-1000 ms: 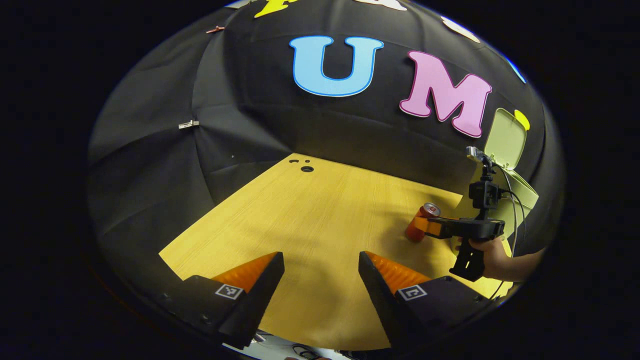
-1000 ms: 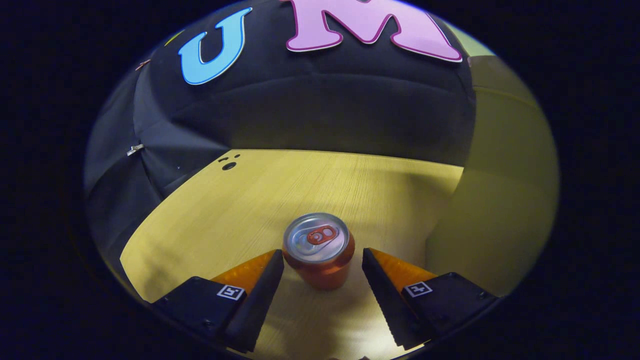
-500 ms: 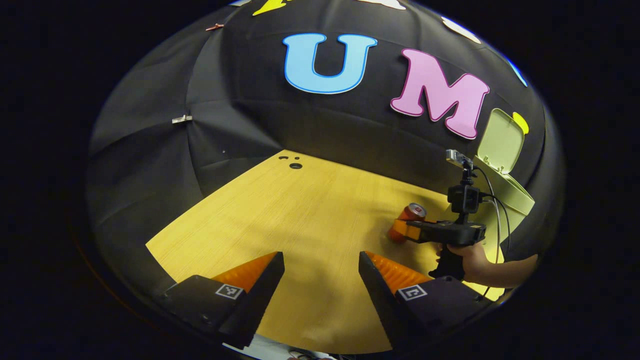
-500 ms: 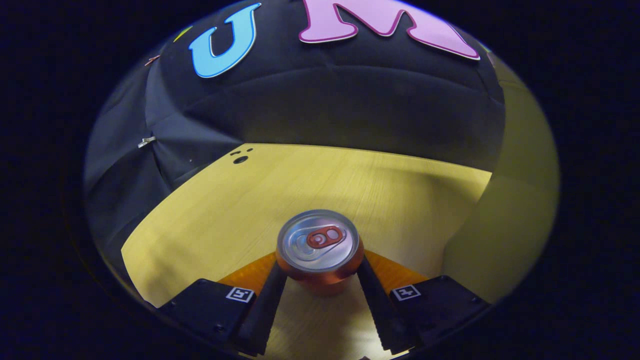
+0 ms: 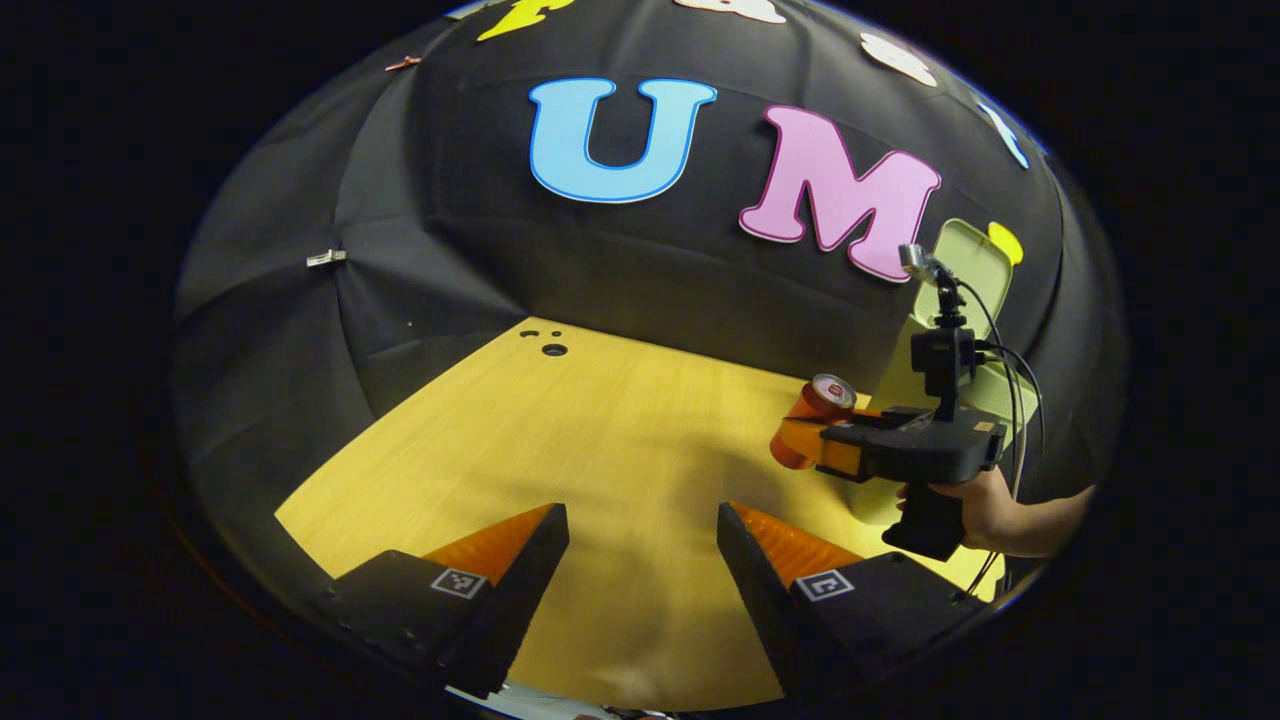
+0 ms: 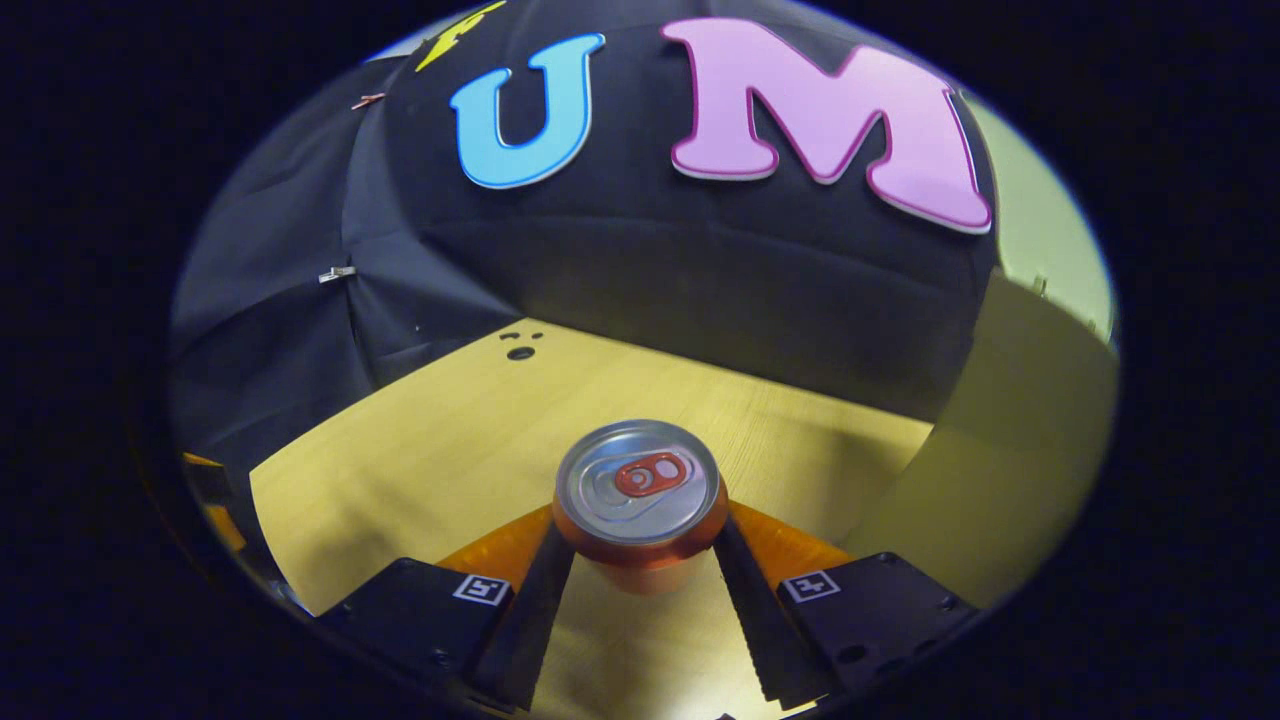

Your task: Press the lid of the desktop garbage bin to open it, pick up the crumpled paper on the desktop and throw it into the bin, then pick up the pop can on the desktop and drop it into the bin, and finally close the garbage bin lid.

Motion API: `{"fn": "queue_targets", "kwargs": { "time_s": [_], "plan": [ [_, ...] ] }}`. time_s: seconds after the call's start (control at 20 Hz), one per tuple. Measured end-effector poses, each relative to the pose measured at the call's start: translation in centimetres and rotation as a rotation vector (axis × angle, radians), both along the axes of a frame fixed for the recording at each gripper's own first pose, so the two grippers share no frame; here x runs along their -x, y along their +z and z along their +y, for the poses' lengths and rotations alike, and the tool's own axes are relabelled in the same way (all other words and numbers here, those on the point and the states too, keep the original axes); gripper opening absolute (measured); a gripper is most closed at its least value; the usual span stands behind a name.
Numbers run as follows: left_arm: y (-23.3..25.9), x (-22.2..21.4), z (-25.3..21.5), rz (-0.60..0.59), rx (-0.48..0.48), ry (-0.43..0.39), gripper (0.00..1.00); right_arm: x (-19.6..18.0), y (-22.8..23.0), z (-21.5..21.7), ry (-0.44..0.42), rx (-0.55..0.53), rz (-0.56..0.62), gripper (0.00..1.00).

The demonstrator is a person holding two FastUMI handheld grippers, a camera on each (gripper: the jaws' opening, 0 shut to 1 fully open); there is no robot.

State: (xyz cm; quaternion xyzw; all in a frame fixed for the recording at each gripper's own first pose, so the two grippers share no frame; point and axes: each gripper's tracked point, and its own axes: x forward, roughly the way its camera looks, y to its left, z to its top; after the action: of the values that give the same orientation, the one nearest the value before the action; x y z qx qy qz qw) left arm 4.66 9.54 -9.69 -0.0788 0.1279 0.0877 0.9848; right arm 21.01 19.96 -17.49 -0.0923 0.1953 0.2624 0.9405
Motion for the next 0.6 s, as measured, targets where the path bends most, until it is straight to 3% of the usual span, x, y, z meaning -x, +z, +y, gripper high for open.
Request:
{"fn": "queue_targets", "kwargs": {
  "time_s": [0.6],
  "plan": [
    [-2.1,3.5,0.4,-0.035,-0.002,-0.110,0.96,5.4,16.6,-3.7,-0.095,-0.090,-0.196,0.83]
  ]
}}
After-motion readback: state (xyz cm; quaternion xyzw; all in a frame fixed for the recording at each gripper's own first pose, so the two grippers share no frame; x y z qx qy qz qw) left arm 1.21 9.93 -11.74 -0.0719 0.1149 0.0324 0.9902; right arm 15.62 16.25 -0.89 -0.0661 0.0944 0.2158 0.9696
